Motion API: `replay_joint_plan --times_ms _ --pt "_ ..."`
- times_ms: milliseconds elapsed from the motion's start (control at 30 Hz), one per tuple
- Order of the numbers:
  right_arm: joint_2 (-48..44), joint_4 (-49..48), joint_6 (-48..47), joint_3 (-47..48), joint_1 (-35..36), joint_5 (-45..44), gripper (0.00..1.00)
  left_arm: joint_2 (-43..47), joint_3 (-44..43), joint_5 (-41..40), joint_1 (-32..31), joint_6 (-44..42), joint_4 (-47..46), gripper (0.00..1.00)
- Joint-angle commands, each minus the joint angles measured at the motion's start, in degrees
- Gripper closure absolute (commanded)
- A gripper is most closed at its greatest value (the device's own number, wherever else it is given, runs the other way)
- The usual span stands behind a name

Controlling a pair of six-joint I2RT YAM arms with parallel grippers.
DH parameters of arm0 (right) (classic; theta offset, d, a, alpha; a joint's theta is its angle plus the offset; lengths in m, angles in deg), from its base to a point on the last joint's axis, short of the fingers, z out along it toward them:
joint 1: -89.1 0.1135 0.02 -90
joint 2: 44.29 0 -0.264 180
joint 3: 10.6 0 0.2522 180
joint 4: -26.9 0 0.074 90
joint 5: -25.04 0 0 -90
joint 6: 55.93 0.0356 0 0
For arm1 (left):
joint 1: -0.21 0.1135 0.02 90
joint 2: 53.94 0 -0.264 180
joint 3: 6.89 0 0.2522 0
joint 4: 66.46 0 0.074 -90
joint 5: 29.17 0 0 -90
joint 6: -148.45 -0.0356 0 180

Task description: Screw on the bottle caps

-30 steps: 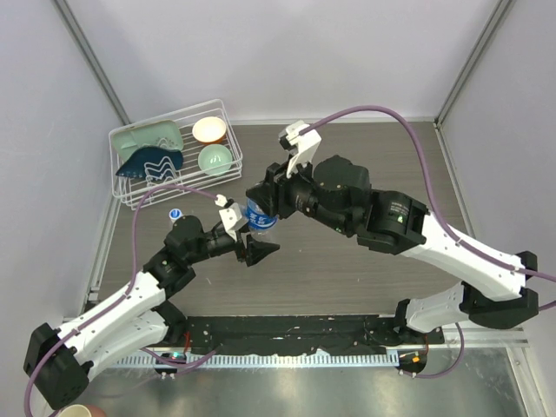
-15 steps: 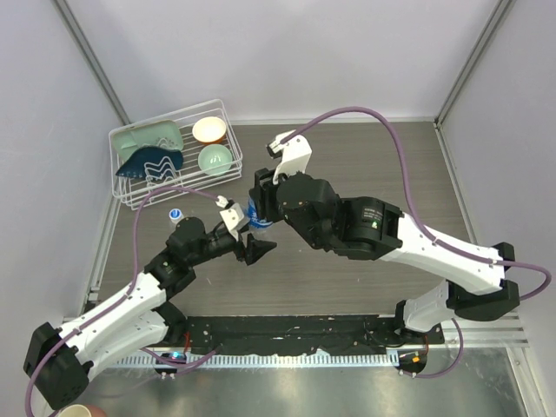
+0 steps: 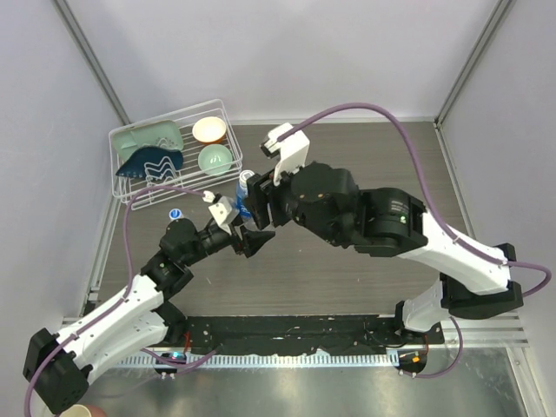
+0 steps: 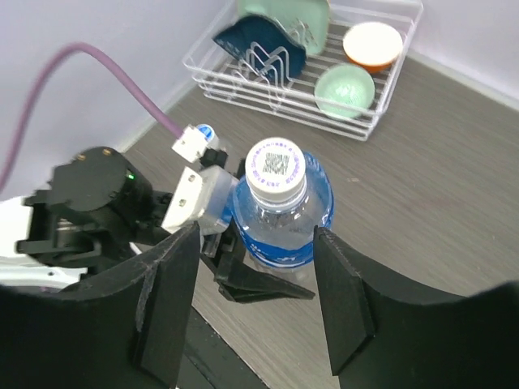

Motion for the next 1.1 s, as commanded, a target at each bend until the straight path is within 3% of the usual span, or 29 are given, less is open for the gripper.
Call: replay_joint_plan --times_ms 0,100,200,300,467,533,667,800,1067 --pt "-1.6 1.4 -6.6 8.7 0.2 5.2 0.37 1.4 0.8 1.3 0.4 1.0 -4.5 1.00" --pt "-4.0 1.0 -10.5 11.3 0.2 12.3 0.39 1.8 1.3 6.5 0.7 0.9 -4.0 1.00" --pt "-9.4 -2.5 -16.8 7.0 -0.3 22.2 0.38 2.2 1.3 12.6 0.8 0.9 -4.0 1.00" --pt "-13.8 -4.5 -22.0 3.2 -1.1 31.1 0.32 2.3 0.6 19.3 0.8 1.4 -3.1 1.00" --pt "-14.5 -3.7 -26.2 1.1 -2.6 38.1 0.27 1.1 -2.3 31.4 0.6 3.5 -2.7 1.00" --pt "-14.1 -3.4 -27.2 0.9 -5.3 46.4 0.26 0.4 -3.4 35.2 0.5 3.8 -2.8 1.00" --pt "-11.7 -3.2 -27.6 2.1 -18.2 68.1 0.25 -0.4 -4.8 45.5 0.1 4.2 -2.3 1.00" --pt "-6.8 -3.1 -28.5 5.4 -25.1 81.0 0.26 -0.7 -5.6 48.5 -0.4 4.2 -1.9 1.00" --pt "-2.0 -3.5 -30.8 7.2 -25.9 90.9 0.29 -1.9 -6.5 49.9 -0.6 4.5 -0.9 1.00"
